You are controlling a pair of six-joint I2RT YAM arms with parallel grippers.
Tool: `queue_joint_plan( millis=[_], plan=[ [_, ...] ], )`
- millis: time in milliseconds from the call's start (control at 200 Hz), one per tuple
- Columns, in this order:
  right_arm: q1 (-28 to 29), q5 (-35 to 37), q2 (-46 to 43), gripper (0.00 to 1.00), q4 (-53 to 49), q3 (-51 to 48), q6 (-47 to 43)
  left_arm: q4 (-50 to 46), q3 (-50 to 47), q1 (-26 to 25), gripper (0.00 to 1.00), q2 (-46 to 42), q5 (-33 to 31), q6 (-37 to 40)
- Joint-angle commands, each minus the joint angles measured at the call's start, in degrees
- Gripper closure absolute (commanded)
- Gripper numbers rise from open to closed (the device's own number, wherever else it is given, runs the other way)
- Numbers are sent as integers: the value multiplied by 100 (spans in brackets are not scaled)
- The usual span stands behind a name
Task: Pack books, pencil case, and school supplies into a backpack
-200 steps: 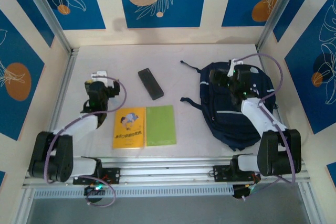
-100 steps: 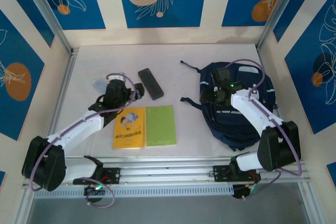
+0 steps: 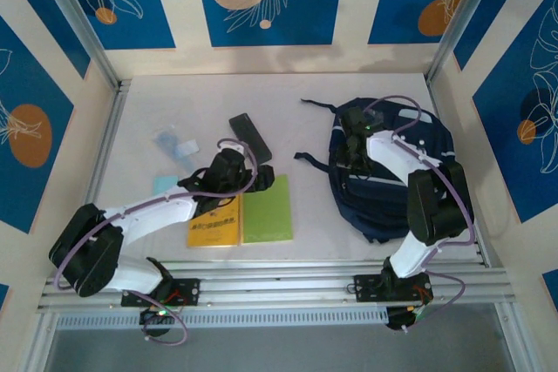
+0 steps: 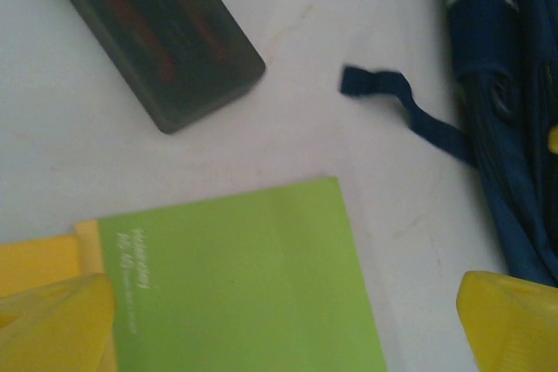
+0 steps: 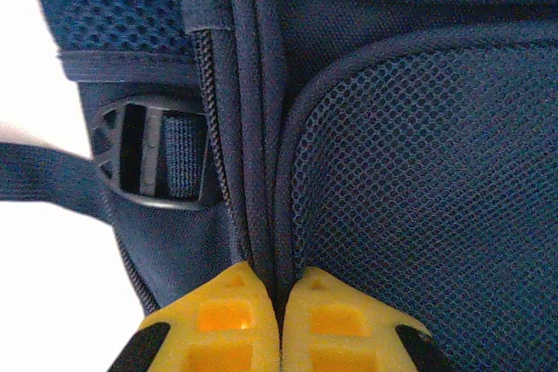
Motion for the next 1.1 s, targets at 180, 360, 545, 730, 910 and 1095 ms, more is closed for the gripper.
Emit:
queue_joint_plan(
  millis=[180, 360, 545, 730, 910, 1095],
  plan=[
    [43, -1934, 1122, 100, 673, 2506, 935, 402, 110, -124, 0, -12, 401, -249],
    [-34, -2513, 2118, 41, 211, 4211, 1078, 440, 275, -201, 0, 93, 483, -141],
    [-371, -2257, 1216, 22, 263, 3298, 701, 685, 414, -320, 0, 422, 684, -181],
    [-1485, -2377, -28, 21, 599, 1300, 285, 771, 685, -434, 0, 855, 872, -185],
    [-2922, -2726, -591, 20, 893, 52, -2, 719, 1010, -557, 0, 1238, 998, -143],
    [-3965, -3507, -307, 20, 1662, -501, 349, 539, 1407, -765, 0, 1549, 1059, -151]
  ],
)
